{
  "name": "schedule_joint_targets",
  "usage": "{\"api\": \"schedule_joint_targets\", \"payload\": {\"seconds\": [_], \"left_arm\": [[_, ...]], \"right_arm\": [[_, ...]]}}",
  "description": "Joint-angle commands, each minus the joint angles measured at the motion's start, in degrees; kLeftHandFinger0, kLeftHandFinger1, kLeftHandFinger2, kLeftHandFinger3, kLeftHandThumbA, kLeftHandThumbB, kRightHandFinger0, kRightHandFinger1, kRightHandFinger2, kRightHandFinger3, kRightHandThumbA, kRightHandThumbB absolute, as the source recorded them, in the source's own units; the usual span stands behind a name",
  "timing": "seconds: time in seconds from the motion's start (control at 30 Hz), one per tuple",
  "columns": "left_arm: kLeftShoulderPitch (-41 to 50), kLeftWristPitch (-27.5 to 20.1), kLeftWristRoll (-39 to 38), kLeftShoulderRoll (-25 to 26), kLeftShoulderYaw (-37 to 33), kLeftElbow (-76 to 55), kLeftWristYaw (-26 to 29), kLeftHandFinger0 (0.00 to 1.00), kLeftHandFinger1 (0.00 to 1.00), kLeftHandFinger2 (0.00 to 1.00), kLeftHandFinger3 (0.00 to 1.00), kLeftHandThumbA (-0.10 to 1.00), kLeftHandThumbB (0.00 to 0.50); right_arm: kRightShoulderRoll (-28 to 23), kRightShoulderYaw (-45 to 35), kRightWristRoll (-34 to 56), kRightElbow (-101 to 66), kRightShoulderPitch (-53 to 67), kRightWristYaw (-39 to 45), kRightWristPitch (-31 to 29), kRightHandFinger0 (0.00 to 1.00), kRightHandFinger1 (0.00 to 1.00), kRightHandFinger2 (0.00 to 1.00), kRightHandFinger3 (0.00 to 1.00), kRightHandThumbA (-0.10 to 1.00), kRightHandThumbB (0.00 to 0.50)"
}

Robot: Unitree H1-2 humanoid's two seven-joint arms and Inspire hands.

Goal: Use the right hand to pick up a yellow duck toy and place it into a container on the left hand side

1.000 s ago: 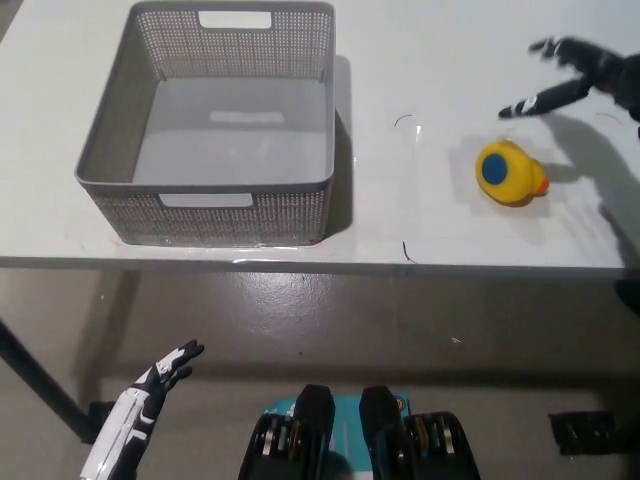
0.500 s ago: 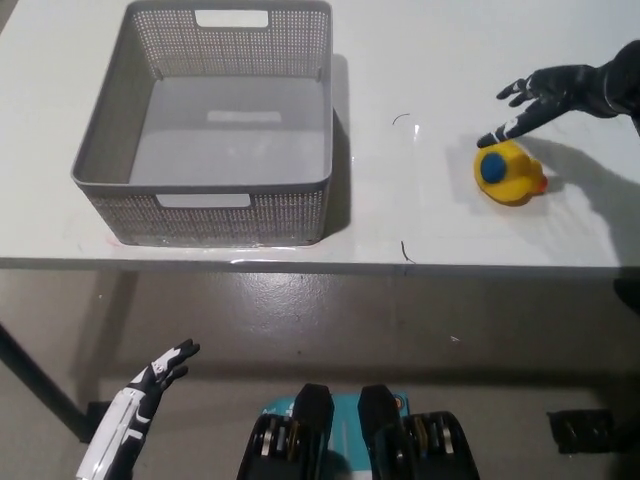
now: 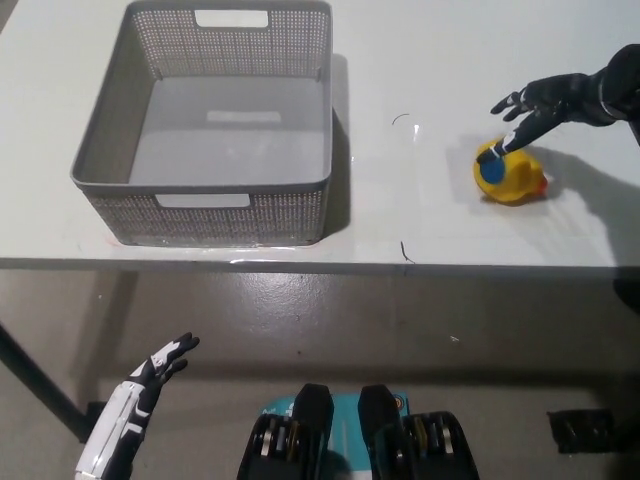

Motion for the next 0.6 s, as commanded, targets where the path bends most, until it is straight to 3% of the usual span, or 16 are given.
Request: {"api": "schedule_joint_targets", "payload": {"seconds": [0.0,0.17,0.2,0.3,0.4,0.57], "left_arm": [[-0.37,-1.55,0.17,0.91,0.76,-1.41,-0.09,1.0,1.0,1.0,1.0,1.0,0.174],[-0.65,-2.13,-0.22,1.13,0.93,-1.05,-0.36,1.0,1.0,1.0,1.0,1.0,0.179],[-0.65,-2.76,-0.14,1.08,0.93,-0.76,-0.33,1.0,1.0,1.0,1.0,1.0,0.167],[-0.41,-2.53,0.11,0.95,0.83,-1.14,-0.36,1.0,1.0,1.0,1.0,1.0,0.158],[-0.48,-2.95,0.63,0.92,0.8,-1.05,-0.19,1.0,1.0,1.0,1.0,1.0,0.154],[-0.53,-3.94,0.15,1.11,1.21,-0.65,-0.18,1.0,1.0,1.0,1.0,1.0,0.176]], "right_arm": [[-0.61,0.55,-0.11,0.43,-3.23,0.52,-1.63,1.0,1.0,1.0,1.0,1.0,0.448],[-0.9,1.49,-0.77,0.8,-3.13,-0.12,-1.76,1.0,1.0,1.0,1.0,1.0,0.445],[-0.87,1.71,-0.83,0.88,-2.89,-0.04,-0.88,1.0,1.0,1.0,1.0,1.0,0.417],[-0.8,2.39,-1.17,0.9,-1.79,-0.81,-2.17,1.0,1.0,1.0,1.0,1.0,0.394],[-0.37,4.06,-2.25,1.45,-0.93,-1.28,-2.4,1.0,1.0,1.0,1.0,1.0,0.421],[1.13,5.53,-2.96,2.01,0.51,-2.95,-0.99,1.0,1.0,1.0,1.0,1.0,0.41]]}}
